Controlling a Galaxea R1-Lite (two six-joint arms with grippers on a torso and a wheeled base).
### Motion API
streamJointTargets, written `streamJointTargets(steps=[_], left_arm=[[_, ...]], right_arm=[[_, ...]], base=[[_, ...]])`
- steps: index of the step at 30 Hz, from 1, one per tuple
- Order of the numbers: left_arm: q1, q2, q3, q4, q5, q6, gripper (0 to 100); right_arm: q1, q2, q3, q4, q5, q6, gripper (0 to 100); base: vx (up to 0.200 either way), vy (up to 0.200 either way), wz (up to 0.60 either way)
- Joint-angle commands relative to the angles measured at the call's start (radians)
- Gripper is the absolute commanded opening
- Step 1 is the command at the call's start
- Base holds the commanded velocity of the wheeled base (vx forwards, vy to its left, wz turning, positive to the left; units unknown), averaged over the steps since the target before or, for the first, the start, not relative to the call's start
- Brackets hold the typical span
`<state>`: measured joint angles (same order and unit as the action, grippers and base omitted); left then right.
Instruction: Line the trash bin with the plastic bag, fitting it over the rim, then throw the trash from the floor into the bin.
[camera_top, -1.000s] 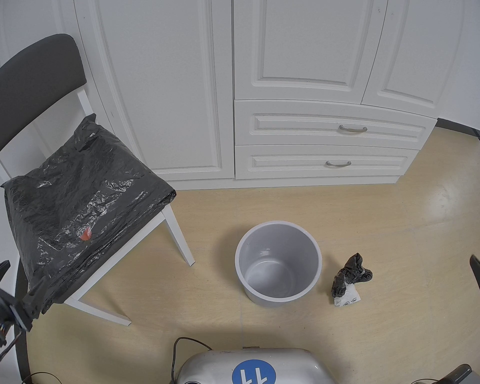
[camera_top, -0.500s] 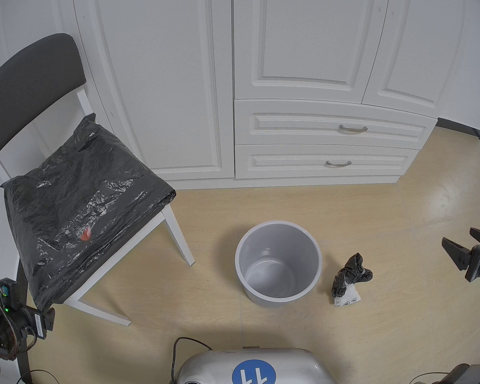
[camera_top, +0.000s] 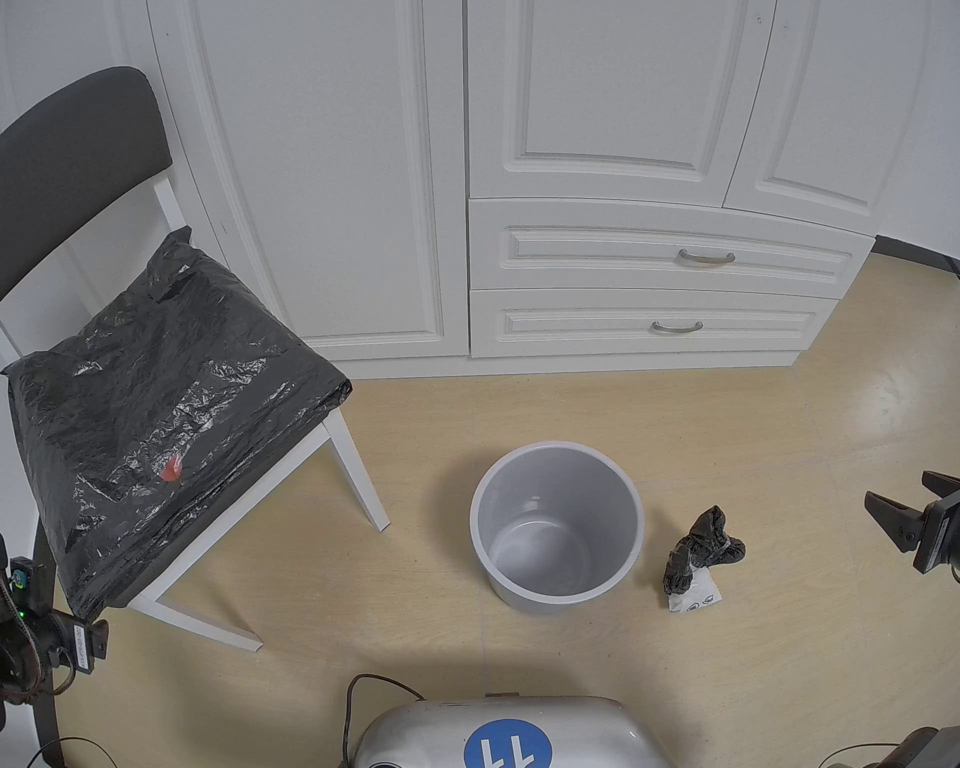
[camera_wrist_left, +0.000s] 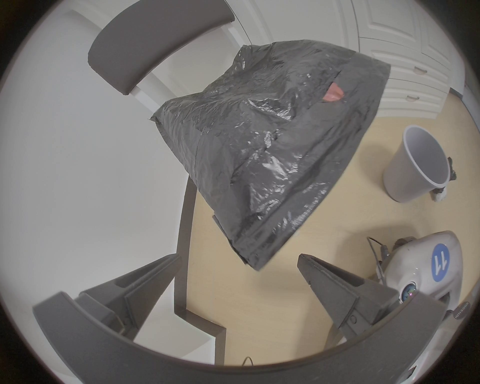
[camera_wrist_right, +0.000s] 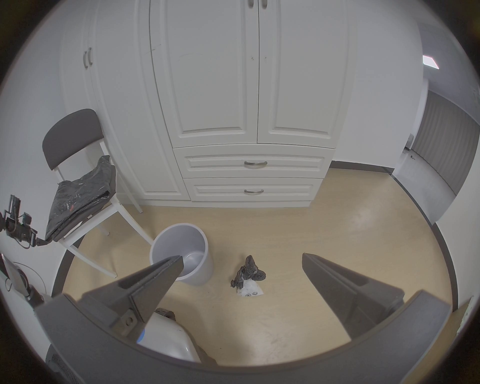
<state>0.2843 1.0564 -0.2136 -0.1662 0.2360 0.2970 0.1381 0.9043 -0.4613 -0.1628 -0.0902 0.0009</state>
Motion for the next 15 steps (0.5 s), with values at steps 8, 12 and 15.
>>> streamJointTargets(steps=[8,12,15], left_arm=[[0.15,0.33,-0.009,-0.326,-0.003,0.042,100],[0.228,0.324,-0.081,-0.328,-0.035,0.042,100],[0.291,0.297,-0.124,-0.325,-0.09,0.044,100]], right_arm=[[0.006,-0.001,-0.007,-0.02,0.001,0.022,100],[0.008,-0.001,-0.005,-0.031,0.003,0.022,100],[0.008,-0.004,-0.005,-0.031,0.006,0.022,100]], base=[[0.0,0.0,0.0],[0.0,0.0,0.0],[0.0,0.0,0.0]])
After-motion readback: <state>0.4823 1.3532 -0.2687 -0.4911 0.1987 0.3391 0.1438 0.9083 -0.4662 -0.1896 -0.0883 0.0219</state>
